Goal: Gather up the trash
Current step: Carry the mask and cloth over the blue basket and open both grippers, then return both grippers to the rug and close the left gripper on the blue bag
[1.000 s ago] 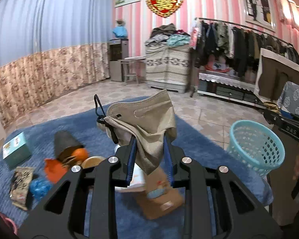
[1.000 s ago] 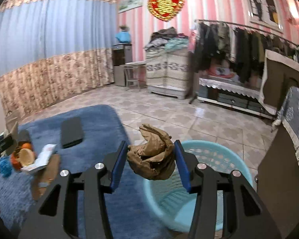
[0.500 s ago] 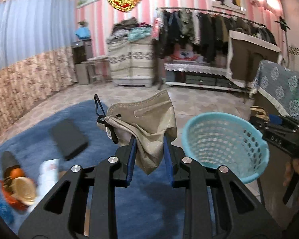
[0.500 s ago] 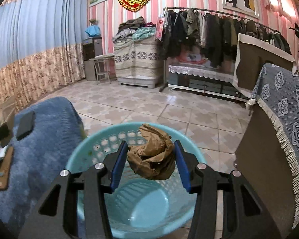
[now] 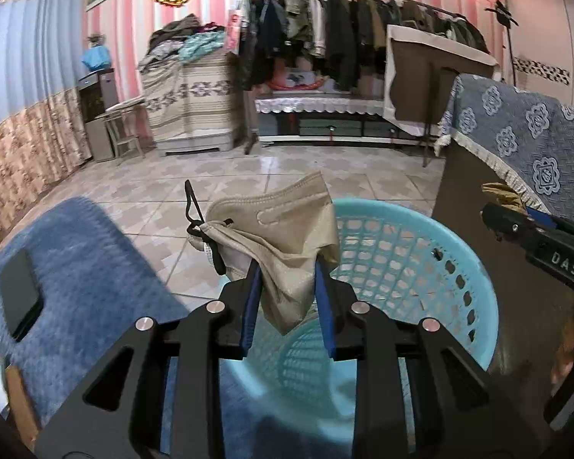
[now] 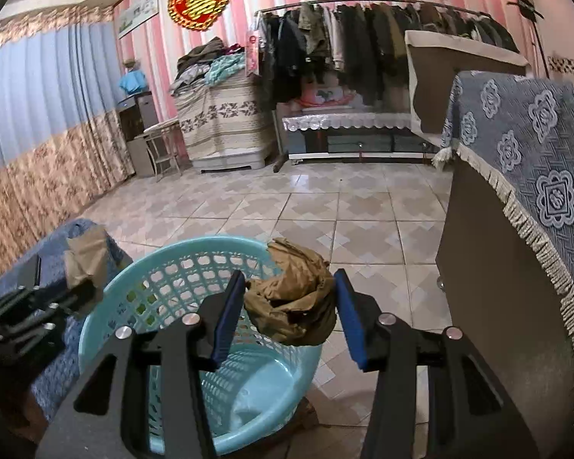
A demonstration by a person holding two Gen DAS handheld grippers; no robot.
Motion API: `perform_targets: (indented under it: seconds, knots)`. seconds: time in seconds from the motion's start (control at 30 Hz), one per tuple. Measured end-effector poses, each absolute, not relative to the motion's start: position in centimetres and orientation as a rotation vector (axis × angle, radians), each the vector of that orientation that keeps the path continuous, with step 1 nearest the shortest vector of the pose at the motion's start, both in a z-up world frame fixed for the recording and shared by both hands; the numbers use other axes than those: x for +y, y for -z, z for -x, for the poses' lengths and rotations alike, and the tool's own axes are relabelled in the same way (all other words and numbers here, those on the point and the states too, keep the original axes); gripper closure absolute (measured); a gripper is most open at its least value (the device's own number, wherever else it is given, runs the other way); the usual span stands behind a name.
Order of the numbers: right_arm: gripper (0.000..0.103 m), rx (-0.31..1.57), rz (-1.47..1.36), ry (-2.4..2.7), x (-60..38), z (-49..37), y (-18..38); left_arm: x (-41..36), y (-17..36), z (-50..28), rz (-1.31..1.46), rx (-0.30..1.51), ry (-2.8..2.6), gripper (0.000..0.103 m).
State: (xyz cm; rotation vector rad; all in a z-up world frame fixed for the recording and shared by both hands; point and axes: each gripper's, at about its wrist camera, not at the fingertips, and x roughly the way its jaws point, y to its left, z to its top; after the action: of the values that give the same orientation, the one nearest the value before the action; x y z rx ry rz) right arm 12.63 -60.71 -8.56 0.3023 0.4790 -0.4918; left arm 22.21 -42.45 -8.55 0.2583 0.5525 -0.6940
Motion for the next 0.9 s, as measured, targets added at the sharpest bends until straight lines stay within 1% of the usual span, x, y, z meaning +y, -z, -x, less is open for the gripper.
perform_targets:
  seconds: [0.1,0.17,0.23,0.3,0.53,0.77,0.9]
  knots:
    - [0.055,0.479,-0.303,0.498,-60.7,-12.6,8.6,-44.4,8.9,-22.7,-0.279,0.560,0.710,0.072]
    - [0.055,0.479,-0.306,0.499,-60.8,-12.5,8.8,-44.4,8.7,-22.9,-0.282,0.559,0.715,0.062]
    - [0.055,0.480,-0.304,0.498,-60.8,-12.5,8.9,-44.2,8.3,-23.1,-0.272,0.546,0.705,0.031]
    - [0.055,0.482,-0.302,0.495,-60.5,-12.5,8.9,-43.4,7.8,-23.1,-0.259,0.516,0.677,0.022]
    - [0.055,0.509,-0.260,0.473,-58.9,-13.5,9.1,-39.6,6.9,-24.7,-0.192,0.504,0.568,0.009]
    - [0.055,0.547,-0.213,0.454,-56.1,-16.1,9.7,-36.2,6.5,-25.8,-0.171,0.492,0.471,0.006]
    - [0.054,0.570,-0.198,0.436,-55.0,-17.4,10.3,-34.8,6.6,-25.9,-0.164,0.500,0.445,0.005]
